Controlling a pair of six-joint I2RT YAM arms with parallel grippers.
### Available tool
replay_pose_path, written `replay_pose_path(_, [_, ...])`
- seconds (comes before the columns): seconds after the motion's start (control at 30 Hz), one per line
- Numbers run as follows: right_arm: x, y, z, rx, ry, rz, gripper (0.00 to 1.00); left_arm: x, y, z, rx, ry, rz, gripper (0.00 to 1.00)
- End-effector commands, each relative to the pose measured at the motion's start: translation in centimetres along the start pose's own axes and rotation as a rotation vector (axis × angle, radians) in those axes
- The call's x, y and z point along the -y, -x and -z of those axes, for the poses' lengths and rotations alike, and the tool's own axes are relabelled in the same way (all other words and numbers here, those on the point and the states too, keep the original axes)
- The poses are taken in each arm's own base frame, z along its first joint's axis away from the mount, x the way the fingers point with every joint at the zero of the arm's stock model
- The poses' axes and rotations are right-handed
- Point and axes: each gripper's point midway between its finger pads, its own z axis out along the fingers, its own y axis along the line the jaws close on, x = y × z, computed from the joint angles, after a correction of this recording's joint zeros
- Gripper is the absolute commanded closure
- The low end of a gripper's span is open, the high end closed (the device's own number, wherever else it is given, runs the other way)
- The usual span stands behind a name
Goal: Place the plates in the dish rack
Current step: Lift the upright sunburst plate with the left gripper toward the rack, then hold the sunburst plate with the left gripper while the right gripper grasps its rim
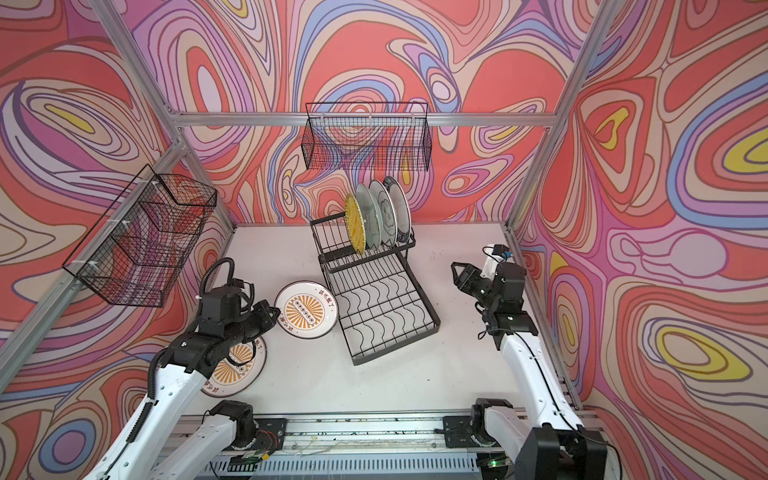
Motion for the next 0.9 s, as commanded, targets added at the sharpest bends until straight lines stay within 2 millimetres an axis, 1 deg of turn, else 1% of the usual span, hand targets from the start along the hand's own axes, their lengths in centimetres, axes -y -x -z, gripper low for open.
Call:
replay_pose_path(0.0, [-0.8, 0.8, 0.5, 0.016, 0.023, 0.009, 0.46, 1.4, -1.2, 0.0, -0.061, -0.085, -0.025, 1.00])
replay_pose_path(0.13, [-1.0, 0.6, 0.4, 0.005, 0.038, 0.006, 0.46, 1.9, -1.7, -0.2, -0.080, -0.130, -0.022, 1.00])
replay_pose_path(0.3, [-2.0, -0.1, -0.4, -0.053, 0.115, -0.005, 0.46, 3.2, -2.5, -0.7, -0.120, -0.207, -0.034, 1.00])
replay_pose_path(0.47, [-2.1, -0.4, -0.5, -0.055, 0.133, -0.015, 0.46, 4.7, -3.6, -1.7, -0.117, -0.261, -0.070, 1.00])
replay_pose_path(0.57, [-2.5, -0.6, -0.5, -0.065, 0.161, -0.032, 0.46, 5.4, -4.0, -2.7, -0.109, -0.303, -0.052, 1.00])
replay_pose_path(0.67, [-2.8, -1.5, -0.7, -0.083, 0.215, -0.076, 0.46, 6.7, -3.9, -3.5, -0.085, -0.369, -0.031, 1.00])
replay_pose_path(0.8, [-2.8, -3.8, -0.9, -0.148, 0.276, -0.133, 0.46, 7.9, -4.1, -4.5, -0.084, -0.417, -0.018, 1.00])
replay_pose_path(0.87, [-3.3, -4.5, -0.6, -0.169, 0.325, -0.144, 0.46, 8.4, -4.2, -5.0, -0.083, -0.434, -0.020, 1.00])
